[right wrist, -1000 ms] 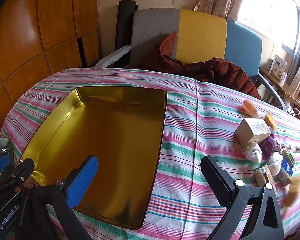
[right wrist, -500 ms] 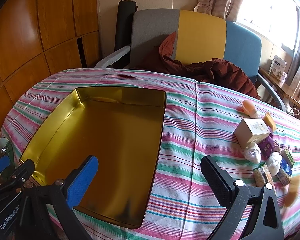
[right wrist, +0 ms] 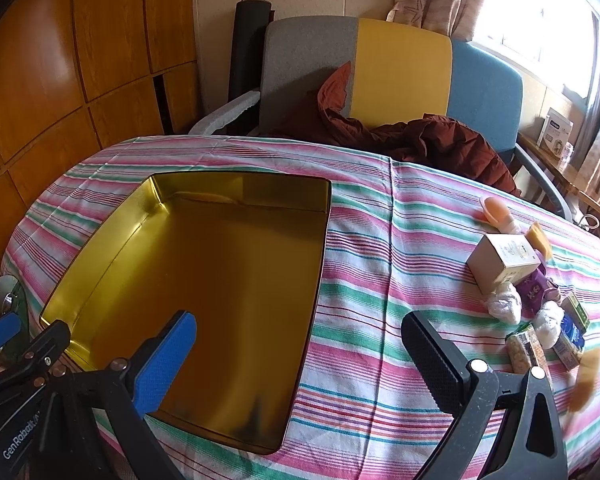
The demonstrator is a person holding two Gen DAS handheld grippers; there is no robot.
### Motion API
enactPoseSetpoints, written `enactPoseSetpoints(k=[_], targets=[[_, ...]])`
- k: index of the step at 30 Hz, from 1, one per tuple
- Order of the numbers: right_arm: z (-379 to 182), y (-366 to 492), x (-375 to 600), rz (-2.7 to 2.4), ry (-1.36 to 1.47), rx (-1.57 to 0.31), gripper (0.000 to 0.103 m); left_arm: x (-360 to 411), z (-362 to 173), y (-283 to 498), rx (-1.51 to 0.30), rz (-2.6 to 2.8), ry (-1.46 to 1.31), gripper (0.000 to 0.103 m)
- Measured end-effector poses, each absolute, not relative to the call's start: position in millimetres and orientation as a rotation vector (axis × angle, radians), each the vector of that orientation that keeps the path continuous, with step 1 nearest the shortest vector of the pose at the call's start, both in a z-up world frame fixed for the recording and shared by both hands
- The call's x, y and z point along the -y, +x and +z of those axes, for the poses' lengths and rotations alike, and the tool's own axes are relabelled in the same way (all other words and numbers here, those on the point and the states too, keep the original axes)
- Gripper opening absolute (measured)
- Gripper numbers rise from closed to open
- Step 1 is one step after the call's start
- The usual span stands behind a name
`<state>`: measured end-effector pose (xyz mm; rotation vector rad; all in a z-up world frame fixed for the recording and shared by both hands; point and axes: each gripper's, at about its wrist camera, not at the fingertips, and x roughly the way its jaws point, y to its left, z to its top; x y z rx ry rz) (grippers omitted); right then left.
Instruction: Organize objects
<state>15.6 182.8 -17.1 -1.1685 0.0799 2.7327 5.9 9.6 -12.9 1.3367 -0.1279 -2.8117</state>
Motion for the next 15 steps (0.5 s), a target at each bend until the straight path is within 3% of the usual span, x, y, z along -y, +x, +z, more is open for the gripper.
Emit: enactPoseSetpoints(k=[15], targets=[[-14.1,21.2,-188.6,2.731,-1.148,-0.094,0.103,-10.7,-13.9,8.0,0.139,-2.809,1.342,0.066]])
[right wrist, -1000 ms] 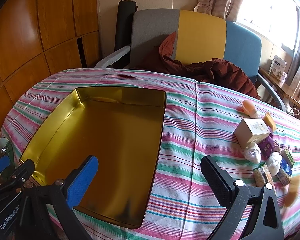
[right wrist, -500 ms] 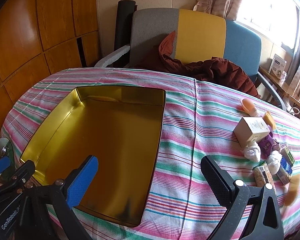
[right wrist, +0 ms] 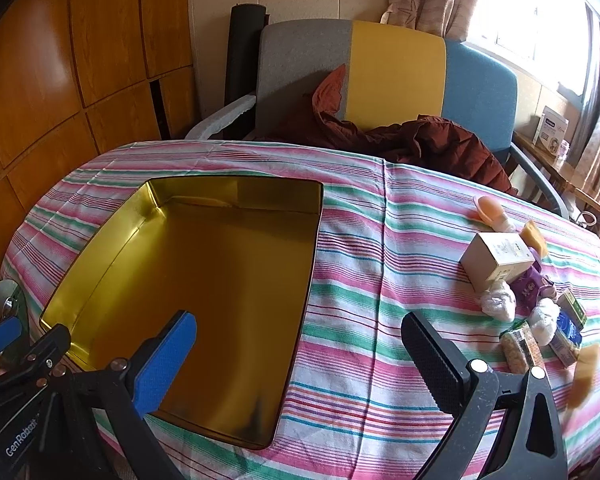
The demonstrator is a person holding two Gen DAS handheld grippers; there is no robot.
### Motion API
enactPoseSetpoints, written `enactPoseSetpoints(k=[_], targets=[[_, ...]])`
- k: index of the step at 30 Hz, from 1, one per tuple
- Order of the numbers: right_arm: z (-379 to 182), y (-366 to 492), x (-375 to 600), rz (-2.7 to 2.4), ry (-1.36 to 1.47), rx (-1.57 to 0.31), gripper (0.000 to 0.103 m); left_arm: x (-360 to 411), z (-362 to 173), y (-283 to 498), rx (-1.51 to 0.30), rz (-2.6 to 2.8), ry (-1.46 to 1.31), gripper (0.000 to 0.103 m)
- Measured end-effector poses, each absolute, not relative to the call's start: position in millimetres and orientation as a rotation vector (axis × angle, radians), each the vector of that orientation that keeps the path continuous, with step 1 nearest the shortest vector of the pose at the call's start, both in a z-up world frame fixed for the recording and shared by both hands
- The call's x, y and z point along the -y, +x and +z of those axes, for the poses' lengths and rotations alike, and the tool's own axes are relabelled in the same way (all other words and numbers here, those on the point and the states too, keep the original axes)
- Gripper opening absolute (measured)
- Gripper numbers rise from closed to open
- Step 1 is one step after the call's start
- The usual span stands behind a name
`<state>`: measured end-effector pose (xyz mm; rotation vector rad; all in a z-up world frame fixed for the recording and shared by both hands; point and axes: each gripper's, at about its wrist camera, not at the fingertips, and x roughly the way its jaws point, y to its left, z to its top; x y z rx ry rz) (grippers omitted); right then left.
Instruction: Organize objects
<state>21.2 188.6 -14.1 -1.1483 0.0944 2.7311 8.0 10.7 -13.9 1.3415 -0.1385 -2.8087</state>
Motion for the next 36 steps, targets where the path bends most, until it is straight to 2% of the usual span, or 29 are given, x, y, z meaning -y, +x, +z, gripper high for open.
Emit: enactPoseSetpoints(k=[25,36], targets=[[-10.7,43.2,-225.9,2.693,-1.059,-0.136,0.103,-30.1,-21.0,21.2,0.141,-2.877,1.427,0.066],[-30.6,64.7,-292.5,2.703,-1.139,-0.28,0.103,-62.0,-23.2,46.3,0.089,-3.134,1.555,0.066]])
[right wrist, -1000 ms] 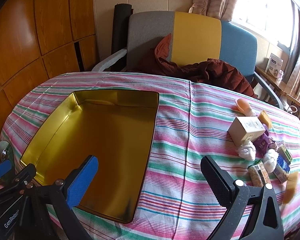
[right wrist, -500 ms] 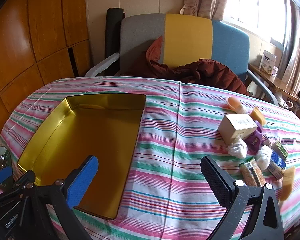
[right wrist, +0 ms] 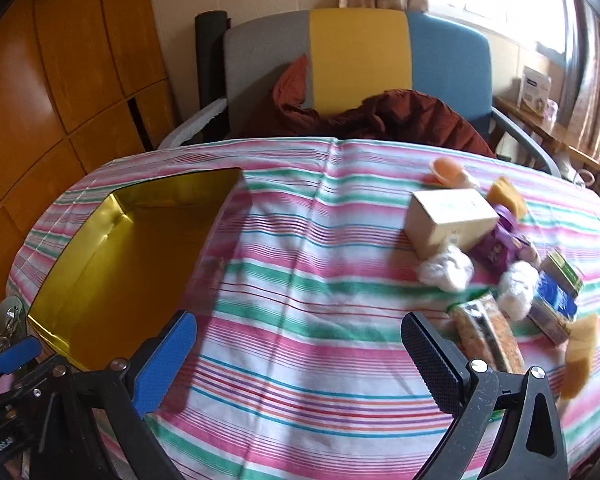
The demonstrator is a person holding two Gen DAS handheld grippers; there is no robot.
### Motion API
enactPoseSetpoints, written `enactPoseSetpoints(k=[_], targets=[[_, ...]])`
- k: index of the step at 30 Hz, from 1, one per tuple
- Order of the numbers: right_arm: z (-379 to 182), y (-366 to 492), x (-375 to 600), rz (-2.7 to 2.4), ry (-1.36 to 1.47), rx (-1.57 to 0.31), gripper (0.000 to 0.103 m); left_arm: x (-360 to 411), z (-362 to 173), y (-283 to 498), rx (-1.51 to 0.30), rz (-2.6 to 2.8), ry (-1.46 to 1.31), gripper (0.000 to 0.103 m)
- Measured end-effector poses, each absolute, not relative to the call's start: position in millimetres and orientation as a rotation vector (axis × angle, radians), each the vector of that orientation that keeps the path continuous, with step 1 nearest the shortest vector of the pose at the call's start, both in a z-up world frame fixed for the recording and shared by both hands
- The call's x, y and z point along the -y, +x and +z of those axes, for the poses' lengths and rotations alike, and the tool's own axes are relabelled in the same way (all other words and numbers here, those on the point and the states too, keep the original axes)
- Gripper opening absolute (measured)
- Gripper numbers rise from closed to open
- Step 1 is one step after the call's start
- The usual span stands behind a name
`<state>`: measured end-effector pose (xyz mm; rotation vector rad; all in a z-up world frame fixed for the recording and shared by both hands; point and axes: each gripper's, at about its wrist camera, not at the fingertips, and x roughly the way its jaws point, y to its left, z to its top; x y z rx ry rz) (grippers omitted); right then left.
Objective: Organize objects
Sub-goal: 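Move the right tool to the yellow sponge and grasp it, then grasp the wrapped rice cracker bar with the left tool while the right tool holds the sponge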
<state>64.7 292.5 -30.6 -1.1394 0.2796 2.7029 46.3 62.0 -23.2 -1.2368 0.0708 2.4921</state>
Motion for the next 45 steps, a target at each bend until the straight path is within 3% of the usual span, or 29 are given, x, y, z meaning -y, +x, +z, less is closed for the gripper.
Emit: enactPoseSetpoints(k=[12,22,27,30,33,45], targets=[[-34.9,130.5,-431.7,2.397,-1.049,-0.333,0.103,-110.8,-33.1,66.4,0.013,2.169,-1.254,0.066],[-54.8,173.3,-548.2,2.131,-1.147,-0.739,0.102,-151.3,-34.1,69.9,0.026,2.048,-1.243,0.066],[-70.8,167.4,-566.3,2.141,-1.267,-0.866,0.08,-172.6,-36.4,68.0,-0.013,2.026,-1.226,0.066],[-80.5,166.5,-568.6,2.177,-1.283,-0.906,0.067,-187.9,-45.6,55.0,0.055,1.949,-1.297,0.068],[-80.6,165.2,-561.4,2.204,-1.275,-0.897,0.063,-208.2,-52.5,46.1,0.076,1.912,-1.339,0.079],[-51.1,169.6,-565.4,2.289,-1.136,-0.863,0.061,-329.4,-59.9,45.6,0.033,1.883,-1.325,0.084]])
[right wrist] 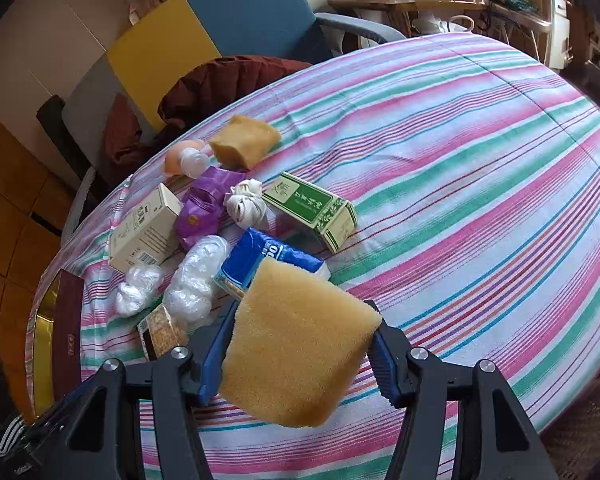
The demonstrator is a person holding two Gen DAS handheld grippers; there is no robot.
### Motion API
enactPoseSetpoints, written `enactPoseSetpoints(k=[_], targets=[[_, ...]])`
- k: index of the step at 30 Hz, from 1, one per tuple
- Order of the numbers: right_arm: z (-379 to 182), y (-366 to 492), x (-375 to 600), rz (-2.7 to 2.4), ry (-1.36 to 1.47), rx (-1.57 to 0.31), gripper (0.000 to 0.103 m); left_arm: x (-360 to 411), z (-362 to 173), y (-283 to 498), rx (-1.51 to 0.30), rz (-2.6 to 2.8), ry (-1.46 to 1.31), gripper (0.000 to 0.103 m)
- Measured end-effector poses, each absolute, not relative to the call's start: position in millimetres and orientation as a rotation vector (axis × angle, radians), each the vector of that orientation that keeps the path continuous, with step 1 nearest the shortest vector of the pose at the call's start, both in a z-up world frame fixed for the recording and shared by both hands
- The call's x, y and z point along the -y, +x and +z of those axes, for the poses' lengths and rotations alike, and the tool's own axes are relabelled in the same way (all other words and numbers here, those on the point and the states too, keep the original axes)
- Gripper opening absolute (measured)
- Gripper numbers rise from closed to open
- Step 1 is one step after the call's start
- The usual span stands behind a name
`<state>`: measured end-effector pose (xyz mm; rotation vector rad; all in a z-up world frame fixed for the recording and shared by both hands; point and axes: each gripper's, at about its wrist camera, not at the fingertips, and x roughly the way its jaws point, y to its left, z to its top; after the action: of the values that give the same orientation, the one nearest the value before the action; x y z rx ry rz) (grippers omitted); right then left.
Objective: Organize objects
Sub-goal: 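Grasp the wrapped rice cracker bar with the left tool while the right tool holds the sponge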
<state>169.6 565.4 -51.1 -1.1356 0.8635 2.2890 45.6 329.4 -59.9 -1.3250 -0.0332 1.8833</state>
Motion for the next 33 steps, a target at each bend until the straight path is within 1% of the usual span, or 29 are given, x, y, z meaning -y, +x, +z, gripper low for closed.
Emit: enactPoseSetpoints(k=[4,9,12,14,16,19,21,22,25,28,33], targets=[[-41.9,176.9,-564.5,2.316,-1.106,-0.834,0.061,-362.6,-64.5,47.6,-0.031,1.917,-1.337,0.084],[-39.8,182.5,-568.4,2.315,-1.086,-0.851,0.061,-390.4,-74.5,55.6,-0.173,1.979,-1.315,0.084],[-39.5,178.0,-568.0,2.32,-1.078,-0.849,0.061,-395.7,-90.9,54.9,-0.205,1.961,-1.349,0.084],[-38.2,179.7,-567.5,2.326,-1.074,-0.846,0.061,-390.3,-92.4,57.4,-0.211,1.965,-1.294,0.084],[-37.2,178.4,-565.8,2.334,-1.075,-0.839,0.061,-383.6,-92.6,60.6,-0.28,1.989,-1.255,0.084],[-36.8,176.3,-563.2,2.349,-1.074,-0.835,0.062,-364.9,-91.4,61.9,-0.287,1.99,-1.205,0.08],[-36.7,175.0,-560.6,2.363,-1.076,-0.834,0.062,-351.4,-89.7,60.3,-0.273,1.999,-1.193,0.071],[-36.9,174.8,-559.7,2.37,-1.075,-0.832,0.062,-348.0,-88.5,58.3,-0.269,2.009,-1.196,0.069],[-35.7,171.2,-552.9,2.4,-1.078,-0.81,0.062,-340.4,-86.5,54.2,-0.25,2.02,-1.196,0.068],[-34.3,168.2,-546.5,2.431,-1.075,-0.79,0.062,-350.8,-85.8,53.3,-0.284,2.016,-1.16,0.068],[-31.5,165.7,-540.7,2.475,-1.063,-0.768,0.062,-366.4,-95.5,62.4,-0.45,2.004,-1.068,0.066]])
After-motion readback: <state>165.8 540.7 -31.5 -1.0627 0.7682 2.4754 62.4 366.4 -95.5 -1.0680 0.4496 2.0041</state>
